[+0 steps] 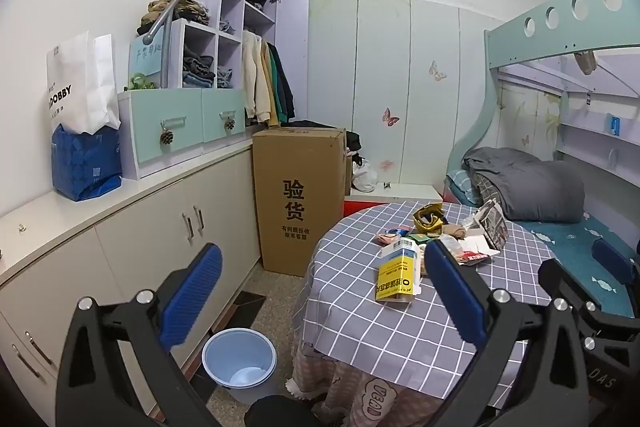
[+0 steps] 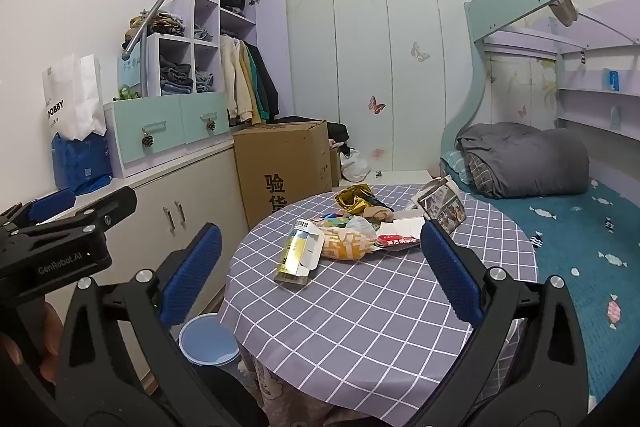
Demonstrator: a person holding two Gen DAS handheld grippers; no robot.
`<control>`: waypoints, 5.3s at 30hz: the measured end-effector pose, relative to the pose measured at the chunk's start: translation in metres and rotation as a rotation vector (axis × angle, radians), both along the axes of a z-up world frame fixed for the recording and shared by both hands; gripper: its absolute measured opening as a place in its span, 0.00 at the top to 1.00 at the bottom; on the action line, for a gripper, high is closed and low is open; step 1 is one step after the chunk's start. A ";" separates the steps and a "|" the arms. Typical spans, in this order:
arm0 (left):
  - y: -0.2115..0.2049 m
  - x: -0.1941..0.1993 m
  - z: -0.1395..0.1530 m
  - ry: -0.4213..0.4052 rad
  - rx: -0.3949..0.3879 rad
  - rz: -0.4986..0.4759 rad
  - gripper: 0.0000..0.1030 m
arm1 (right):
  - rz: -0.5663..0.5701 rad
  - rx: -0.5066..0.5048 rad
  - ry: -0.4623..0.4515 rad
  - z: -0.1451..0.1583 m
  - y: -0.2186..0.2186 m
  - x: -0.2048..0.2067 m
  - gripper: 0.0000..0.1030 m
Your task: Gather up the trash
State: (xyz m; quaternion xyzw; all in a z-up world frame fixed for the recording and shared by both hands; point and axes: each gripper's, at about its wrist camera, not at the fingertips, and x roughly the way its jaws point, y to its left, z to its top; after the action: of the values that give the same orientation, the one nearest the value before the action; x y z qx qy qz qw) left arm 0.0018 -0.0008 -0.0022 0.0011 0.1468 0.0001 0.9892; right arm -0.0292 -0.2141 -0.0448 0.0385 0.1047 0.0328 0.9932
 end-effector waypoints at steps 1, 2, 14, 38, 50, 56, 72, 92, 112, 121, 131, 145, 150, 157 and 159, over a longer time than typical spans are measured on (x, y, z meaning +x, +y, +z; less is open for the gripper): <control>0.000 0.000 0.000 0.000 0.000 -0.001 0.04 | 0.000 0.000 -0.001 0.001 -0.001 0.000 0.06; 0.006 0.000 -0.002 -0.001 0.000 -0.001 0.04 | 0.000 0.000 -0.001 0.000 -0.001 0.000 0.06; 0.001 0.002 -0.009 0.004 0.012 -0.003 0.04 | 0.006 -0.007 0.003 0.001 0.004 -0.001 0.06; -0.004 0.004 -0.010 0.014 0.017 -0.005 0.04 | 0.011 -0.006 0.016 -0.006 0.005 0.002 0.06; -0.006 0.005 -0.012 0.017 0.016 -0.005 0.04 | 0.018 -0.001 0.027 -0.010 0.004 0.004 0.06; -0.008 0.006 -0.017 0.019 0.016 -0.006 0.04 | 0.021 0.002 0.034 -0.010 0.003 0.003 0.06; -0.009 0.006 -0.022 0.024 0.017 -0.006 0.04 | 0.026 0.005 0.044 -0.011 0.004 0.003 0.06; -0.008 0.006 -0.026 0.033 0.012 -0.007 0.04 | 0.033 0.014 0.063 -0.012 0.005 0.004 0.06; -0.007 0.057 -0.071 0.251 -0.024 -0.046 0.04 | 0.060 0.108 0.162 -0.033 -0.021 0.044 0.06; -0.021 0.116 -0.116 0.424 -0.032 -0.118 0.04 | -0.023 0.111 0.249 -0.065 -0.041 0.083 0.06; -0.060 0.175 -0.131 0.517 -0.064 -0.227 0.04 | -0.089 0.129 0.347 -0.088 -0.062 0.125 0.06; -0.090 0.235 -0.147 0.562 -0.024 -0.274 0.46 | -0.080 0.223 0.424 -0.100 -0.084 0.179 0.06; -0.077 0.236 -0.144 0.532 -0.054 -0.275 0.53 | -0.058 0.237 0.432 -0.097 -0.076 0.198 0.06; -0.046 0.232 -0.125 0.451 -0.125 -0.244 0.54 | -0.026 0.074 0.442 -0.086 -0.053 0.235 0.06; -0.037 0.234 -0.121 0.435 -0.131 -0.214 0.54 | -0.025 0.009 0.440 -0.083 -0.045 0.244 0.06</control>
State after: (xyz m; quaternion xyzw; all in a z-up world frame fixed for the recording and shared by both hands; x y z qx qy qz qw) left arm 0.2358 -0.0378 -0.1231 -0.0476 0.3552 -0.1145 0.9265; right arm 0.2152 -0.2587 -0.1273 0.0507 0.3182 0.0118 0.9466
